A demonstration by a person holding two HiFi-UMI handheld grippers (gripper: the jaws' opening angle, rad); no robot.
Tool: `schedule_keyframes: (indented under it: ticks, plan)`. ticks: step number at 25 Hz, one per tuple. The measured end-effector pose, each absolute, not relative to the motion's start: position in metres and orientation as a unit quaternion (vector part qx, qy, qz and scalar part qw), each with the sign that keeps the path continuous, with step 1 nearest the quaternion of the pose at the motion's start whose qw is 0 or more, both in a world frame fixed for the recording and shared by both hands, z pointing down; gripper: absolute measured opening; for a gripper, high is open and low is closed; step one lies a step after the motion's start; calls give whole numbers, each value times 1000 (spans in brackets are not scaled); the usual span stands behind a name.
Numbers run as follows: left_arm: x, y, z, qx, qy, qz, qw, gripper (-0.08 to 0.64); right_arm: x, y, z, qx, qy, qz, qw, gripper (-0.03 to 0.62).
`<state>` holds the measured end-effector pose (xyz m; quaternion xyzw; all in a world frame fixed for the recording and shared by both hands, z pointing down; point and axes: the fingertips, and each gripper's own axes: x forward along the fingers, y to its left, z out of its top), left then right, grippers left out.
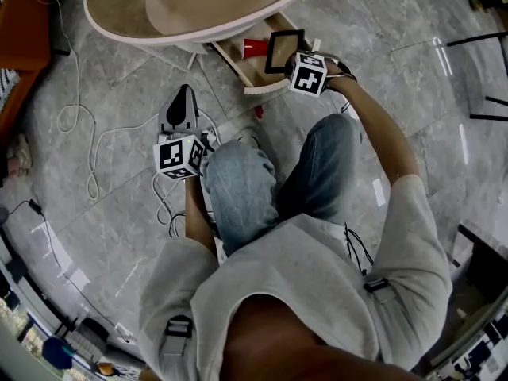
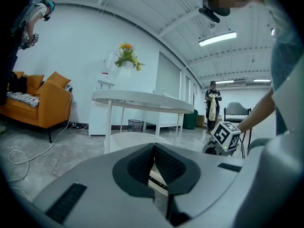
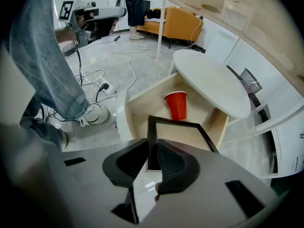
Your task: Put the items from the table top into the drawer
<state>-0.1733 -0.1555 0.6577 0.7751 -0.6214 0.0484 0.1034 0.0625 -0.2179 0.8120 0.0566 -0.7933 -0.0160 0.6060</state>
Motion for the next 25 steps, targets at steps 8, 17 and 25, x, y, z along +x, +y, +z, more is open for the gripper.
schedule_keyframes:
  ticks: [8,17,25]
  plan:
    - [-184,-156,660,769,-628,52,106,15,44,-224,822,39,-793,-27,608,86]
    - [-187,-155,660,766,-632,54,106,15,39,-230,840,22,-794,-22,608,87]
    - [-186,-156,662,764,-634,57,108,15,41,-235,863,12,-787,-2,617,86]
